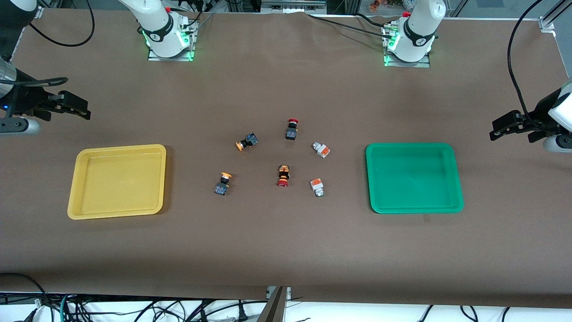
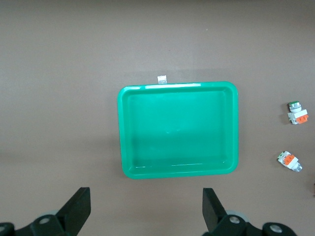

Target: Place green and yellow buttons in trays

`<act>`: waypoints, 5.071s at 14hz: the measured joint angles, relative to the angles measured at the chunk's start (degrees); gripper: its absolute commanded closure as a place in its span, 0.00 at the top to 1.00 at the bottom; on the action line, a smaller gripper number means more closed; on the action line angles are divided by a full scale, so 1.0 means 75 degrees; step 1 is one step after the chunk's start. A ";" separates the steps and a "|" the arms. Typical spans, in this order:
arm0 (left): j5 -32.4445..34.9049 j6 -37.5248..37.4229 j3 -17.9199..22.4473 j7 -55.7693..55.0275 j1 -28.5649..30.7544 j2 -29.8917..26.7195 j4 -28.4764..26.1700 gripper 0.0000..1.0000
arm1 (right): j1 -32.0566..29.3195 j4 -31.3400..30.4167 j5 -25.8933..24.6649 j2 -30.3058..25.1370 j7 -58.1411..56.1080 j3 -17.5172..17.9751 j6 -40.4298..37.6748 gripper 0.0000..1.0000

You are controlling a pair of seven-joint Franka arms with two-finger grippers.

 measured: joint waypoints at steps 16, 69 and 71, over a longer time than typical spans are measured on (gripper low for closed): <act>0.0000 0.0004 -0.0008 0.0000 -0.0025 0.0092 0.0051 1.00 | 0.3213 -0.0878 0.0478 0.2945 0.6024 0.0152 0.3671 1.00; -0.1292 0.3129 -0.0743 -0.5902 -0.3590 0.4322 0.1198 1.00 | 0.3908 -0.1790 0.2543 0.3552 0.1552 -0.2632 0.5749 1.00; -0.1292 0.3267 -0.0742 -0.6200 -0.3764 0.4390 0.1198 1.00 | 0.4178 -0.1631 0.2552 0.3841 0.2105 -0.2498 0.6221 1.00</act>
